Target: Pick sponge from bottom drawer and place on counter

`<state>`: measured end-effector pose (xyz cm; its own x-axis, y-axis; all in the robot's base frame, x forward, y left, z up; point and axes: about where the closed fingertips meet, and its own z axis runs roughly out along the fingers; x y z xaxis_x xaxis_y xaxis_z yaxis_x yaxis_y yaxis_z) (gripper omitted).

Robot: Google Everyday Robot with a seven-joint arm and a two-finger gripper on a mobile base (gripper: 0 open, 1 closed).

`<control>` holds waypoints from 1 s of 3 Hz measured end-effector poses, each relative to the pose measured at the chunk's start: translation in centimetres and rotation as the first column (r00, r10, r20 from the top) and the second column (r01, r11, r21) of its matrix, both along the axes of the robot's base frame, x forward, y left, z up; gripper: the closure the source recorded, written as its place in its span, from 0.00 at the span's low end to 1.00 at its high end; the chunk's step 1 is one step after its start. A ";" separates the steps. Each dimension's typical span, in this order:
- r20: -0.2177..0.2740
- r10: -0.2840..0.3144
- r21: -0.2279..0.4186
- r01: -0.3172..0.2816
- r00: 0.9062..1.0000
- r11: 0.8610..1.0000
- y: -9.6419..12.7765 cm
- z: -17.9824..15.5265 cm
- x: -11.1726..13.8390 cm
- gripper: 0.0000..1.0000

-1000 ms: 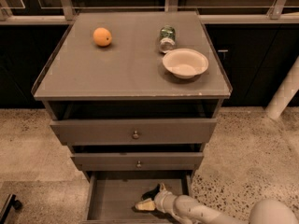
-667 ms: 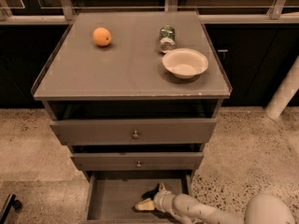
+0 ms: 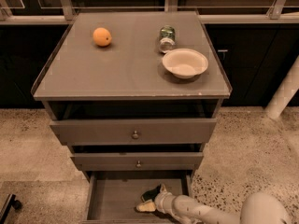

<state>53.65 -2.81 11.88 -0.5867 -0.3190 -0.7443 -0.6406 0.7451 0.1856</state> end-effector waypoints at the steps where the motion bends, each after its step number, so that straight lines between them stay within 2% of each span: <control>1: -0.007 -0.007 -0.001 0.007 1.000 1.000 -0.1 -0.4 -0.2 0.00; 3: -0.025 -0.036 -0.017 0.036 0.999 0.999 -0.2 -1.8 -1.0 0.00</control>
Offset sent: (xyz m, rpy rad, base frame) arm -0.0082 -0.0077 -0.0166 -0.0224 0.0133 -0.0442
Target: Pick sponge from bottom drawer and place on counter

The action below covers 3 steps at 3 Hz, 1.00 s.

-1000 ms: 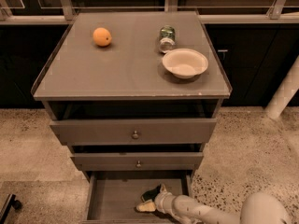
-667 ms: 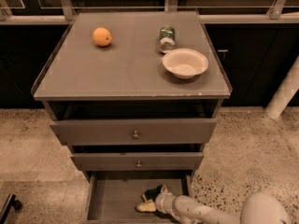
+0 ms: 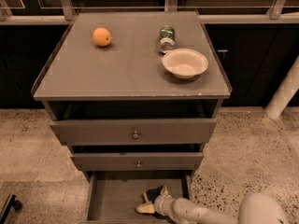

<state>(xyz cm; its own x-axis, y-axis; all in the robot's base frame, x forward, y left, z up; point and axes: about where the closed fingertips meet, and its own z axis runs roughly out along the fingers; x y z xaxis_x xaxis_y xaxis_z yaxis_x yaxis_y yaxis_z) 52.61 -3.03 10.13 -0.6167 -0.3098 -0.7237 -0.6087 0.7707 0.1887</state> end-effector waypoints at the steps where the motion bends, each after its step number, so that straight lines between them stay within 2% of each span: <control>1: 0.000 0.000 0.000 0.000 1.000 1.000 0.0 0.0 0.0 0.18; 3: 0.000 0.000 0.000 0.000 1.000 1.000 0.0 0.0 0.0 0.65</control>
Offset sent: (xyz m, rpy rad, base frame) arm -0.0001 0.0000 -0.0002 -0.0002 0.0003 -0.0004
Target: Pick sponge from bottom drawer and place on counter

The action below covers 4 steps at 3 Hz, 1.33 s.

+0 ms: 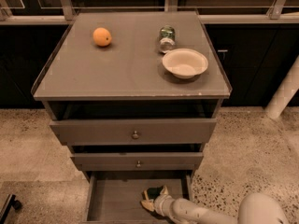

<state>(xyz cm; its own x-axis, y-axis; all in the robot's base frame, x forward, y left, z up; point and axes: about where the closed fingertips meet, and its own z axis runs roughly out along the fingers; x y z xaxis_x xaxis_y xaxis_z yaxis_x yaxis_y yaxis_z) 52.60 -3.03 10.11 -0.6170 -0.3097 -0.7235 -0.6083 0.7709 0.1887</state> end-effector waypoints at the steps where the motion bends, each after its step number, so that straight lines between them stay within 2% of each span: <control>1: 0.000 0.000 0.000 0.000 1.000 1.000 0.0 0.0 0.0 0.87; 2: 0.000 0.000 0.000 0.000 1.000 1.000 0.0 0.0 0.0 1.00; 3: 0.000 0.000 0.000 0.000 1.000 1.000 0.0 0.4 0.0 1.00; 4: -0.005 -0.005 -0.033 0.005 1.000 0.999 -0.3 2.6 -0.4 1.00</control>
Offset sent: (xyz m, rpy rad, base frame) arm 0.0000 0.0000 0.0000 0.0000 0.0000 0.0000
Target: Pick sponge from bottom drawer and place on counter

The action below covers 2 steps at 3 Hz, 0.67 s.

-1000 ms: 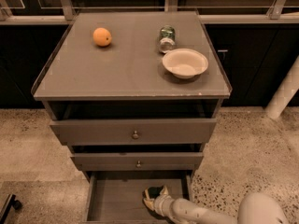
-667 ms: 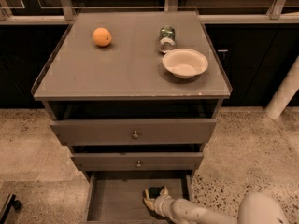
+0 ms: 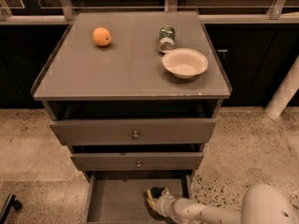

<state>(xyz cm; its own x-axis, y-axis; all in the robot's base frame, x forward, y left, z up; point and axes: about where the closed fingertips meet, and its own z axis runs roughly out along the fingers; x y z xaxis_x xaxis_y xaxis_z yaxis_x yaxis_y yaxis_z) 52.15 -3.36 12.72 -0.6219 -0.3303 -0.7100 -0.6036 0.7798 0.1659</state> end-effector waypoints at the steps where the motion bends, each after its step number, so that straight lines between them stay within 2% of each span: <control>1: 0.014 -0.052 -0.083 0.053 0.999 0.995 -1.8 5.1 0.5 1.00; 2: 0.004 -0.089 -0.160 0.088 0.996 0.983 -1.5 11.8 -3.2 1.00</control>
Offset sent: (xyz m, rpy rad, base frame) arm -0.0376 -0.0170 0.1430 -0.1948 -0.0066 -0.1033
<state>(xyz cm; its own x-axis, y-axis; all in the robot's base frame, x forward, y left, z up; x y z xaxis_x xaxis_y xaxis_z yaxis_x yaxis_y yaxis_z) 48.95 -4.87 24.52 -0.6558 -0.3828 -0.6506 -0.5307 0.8467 0.0367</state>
